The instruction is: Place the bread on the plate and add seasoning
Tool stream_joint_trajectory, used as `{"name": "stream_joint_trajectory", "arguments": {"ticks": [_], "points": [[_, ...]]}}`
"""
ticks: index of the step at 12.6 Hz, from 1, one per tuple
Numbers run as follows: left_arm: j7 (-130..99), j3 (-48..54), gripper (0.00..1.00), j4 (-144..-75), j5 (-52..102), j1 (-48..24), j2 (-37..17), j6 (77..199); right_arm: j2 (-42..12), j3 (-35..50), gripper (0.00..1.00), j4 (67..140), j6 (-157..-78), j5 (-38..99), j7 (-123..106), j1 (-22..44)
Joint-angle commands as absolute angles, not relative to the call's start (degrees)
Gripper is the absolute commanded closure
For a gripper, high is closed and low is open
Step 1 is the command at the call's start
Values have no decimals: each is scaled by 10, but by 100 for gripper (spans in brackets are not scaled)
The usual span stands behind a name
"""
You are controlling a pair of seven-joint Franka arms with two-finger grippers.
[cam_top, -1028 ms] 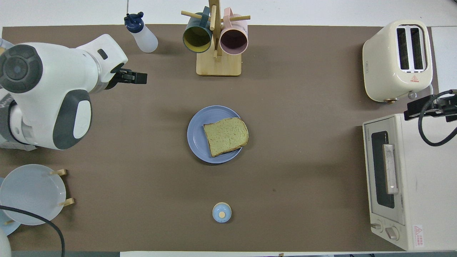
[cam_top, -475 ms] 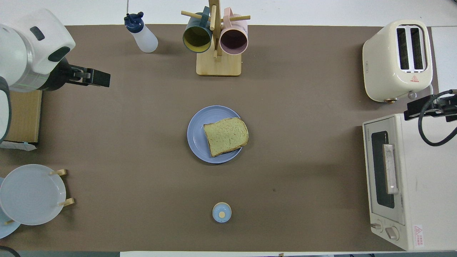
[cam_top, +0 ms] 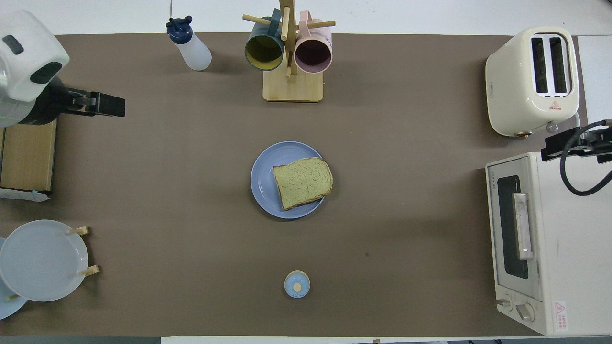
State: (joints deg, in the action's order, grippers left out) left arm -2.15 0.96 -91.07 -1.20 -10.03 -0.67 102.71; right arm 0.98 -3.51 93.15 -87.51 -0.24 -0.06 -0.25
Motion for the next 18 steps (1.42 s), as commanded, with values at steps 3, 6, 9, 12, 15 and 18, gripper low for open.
{"name": "stream_joint_trajectory", "arguments": {"ticks": [3, 6, 9, 12, 15, 18], "points": [[-2, 17, 0, -903, -11, -51, 31, 890, 19, -33, 0, 940, -870, 3, -12, -8], [34, 15, 0, -958, -11, -51, 60, 869, 19, -33, 0, 940, -870, 3, -12, -8], [24, 17, 0, -976, -10, -53, 61, 912, 19, -33, 0, 940, -870, 3, -13, -8], [13, 10, 0, -940, 4, -51, 22, 930, 19, -33, 0, 940, -870, 3, -13, -8], [14, 11, 0, -897, 3, -51, 10, 910, 18, -33, 0, 940, -870, 3, -12, -8], [18, 13, 0, -921, 2, -50, 15, 910, 19, -33, 0, 940, -870, 3, -13, -8]]}}
